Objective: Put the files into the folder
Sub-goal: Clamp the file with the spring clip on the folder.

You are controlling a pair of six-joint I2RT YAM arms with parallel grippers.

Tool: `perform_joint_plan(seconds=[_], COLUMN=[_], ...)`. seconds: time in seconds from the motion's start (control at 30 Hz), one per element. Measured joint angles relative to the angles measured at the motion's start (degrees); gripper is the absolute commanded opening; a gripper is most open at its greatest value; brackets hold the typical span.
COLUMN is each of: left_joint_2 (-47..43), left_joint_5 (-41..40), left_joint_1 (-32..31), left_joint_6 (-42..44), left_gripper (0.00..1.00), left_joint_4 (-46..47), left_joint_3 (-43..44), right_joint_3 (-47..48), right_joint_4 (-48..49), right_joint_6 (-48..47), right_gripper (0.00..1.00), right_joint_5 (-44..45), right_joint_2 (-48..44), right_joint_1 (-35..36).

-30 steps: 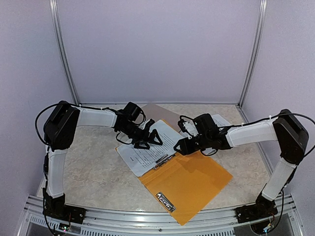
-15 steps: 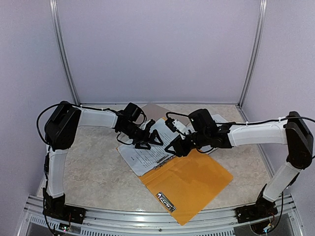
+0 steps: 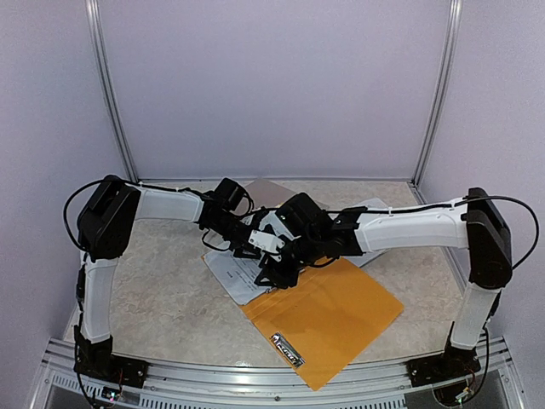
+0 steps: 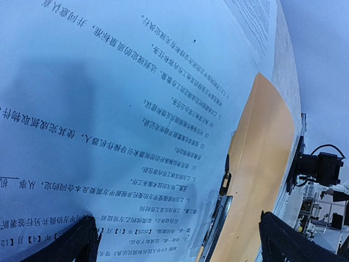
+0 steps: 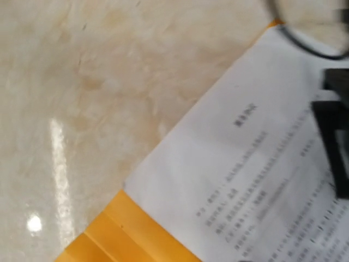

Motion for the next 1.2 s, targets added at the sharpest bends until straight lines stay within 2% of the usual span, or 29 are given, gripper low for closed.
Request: perform_joint_plan(seconds=[0.53,0.97,1.2], left_joint_2=[0.37,0.39,0.39], left_joint_5=[1.07,1.22,1.25], left_joint_1=[0.11,0.11,0.11], left_joint_6=[0.48,0.55,0.57], left_gripper=[0.99,0.99,0.99], left_joint_4=[0.68,0.7,0.7], left_joint_3=[0.0,0.0,0.0], right_joint_3=[6.88,11.1,11.21], right_joint_4=[-9.53,-13.33,-14.01], right_joint_6=[-11.85,-15.76,-16.46], right_gripper=[0.43,0.38,0.31], right_joint_5=[7.76,12.55,13.92], right_joint_2=[9.73,14.32,14.97], right_joint_1=[3.41,3.56,3.56])
